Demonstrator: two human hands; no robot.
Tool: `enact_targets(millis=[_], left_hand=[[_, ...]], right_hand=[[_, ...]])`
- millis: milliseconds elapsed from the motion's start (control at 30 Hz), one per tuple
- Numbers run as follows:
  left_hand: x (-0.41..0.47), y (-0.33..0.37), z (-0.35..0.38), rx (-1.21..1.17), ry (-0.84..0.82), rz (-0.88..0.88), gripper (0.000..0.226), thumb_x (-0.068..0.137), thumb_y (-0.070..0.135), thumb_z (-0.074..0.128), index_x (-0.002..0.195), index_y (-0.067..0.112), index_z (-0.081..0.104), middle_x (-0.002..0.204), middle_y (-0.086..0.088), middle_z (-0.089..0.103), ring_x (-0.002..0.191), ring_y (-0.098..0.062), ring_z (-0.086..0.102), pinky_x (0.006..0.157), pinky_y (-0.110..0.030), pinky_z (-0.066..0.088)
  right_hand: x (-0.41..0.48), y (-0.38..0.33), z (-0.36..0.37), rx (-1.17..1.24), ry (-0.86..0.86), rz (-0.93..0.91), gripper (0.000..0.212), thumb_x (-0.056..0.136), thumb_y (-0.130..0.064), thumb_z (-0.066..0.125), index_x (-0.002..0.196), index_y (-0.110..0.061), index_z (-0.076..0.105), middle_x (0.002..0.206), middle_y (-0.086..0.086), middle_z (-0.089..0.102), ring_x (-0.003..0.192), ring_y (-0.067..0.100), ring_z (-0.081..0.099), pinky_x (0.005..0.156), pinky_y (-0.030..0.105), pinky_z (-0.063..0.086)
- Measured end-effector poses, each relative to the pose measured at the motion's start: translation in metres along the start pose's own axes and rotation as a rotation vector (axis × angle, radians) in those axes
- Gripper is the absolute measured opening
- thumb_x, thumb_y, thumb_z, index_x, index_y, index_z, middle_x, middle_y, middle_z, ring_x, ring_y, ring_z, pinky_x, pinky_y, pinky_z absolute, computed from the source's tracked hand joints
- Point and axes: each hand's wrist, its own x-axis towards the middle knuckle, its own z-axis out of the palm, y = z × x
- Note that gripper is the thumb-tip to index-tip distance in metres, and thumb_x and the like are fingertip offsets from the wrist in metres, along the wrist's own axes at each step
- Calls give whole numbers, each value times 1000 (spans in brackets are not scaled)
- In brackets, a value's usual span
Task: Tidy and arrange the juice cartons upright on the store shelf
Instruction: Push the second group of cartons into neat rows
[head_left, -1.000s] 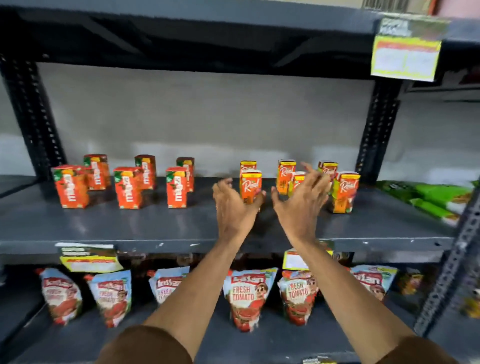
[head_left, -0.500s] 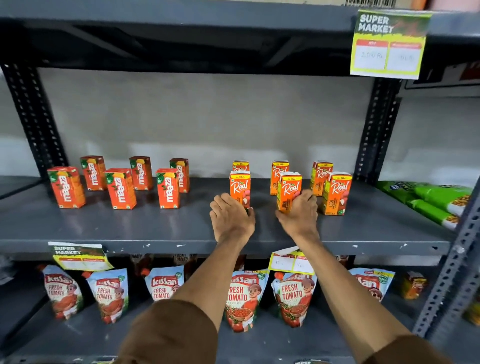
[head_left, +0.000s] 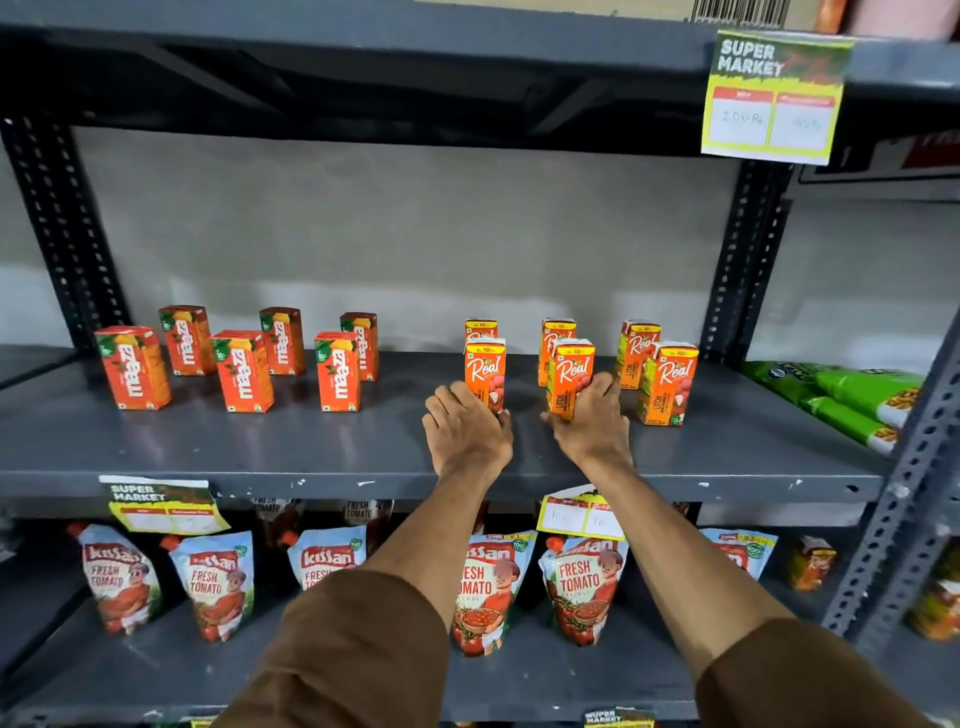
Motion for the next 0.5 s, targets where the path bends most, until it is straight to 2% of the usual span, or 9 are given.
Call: enact_targets(millis=[200,333,400,500], left_hand=[[1,0,0,-11,-6,-17,66,85,57,54,122,8,32,123,-12,44,112,-25,44,92,-35,38],[-4,1,-9,-138,88,-48,78,78,61,61,124,6,30,127,-17,37,113,-29,40,92,-36,39],[-9,3,-14,-129,185,25,76,78,61,61,121,5,32,124,-19,38,111,-30,41,89,-38,40],[-23,23,-13,-133,379,245,63,80,53,65,112,6,37,115,-22,47,102,-33,48,82,-41,44]], right_hand=[[0,0,-1,-31,-22,35,76,76,-39,80,128,-6,36,131,16,51,126,33,51,102,48,42],[-4,0,-10,17,-51,25,93,69,-44,83,136,-5,32,137,17,43,132,33,41,105,45,40],[-9,10,-23,56,44,-68,99,70,-49,81,141,-3,30,139,18,40,133,32,37,104,43,41],[-11,38,-50,11,254,-156,91,74,-62,70,136,-5,34,127,16,42,116,28,42,91,40,48]])
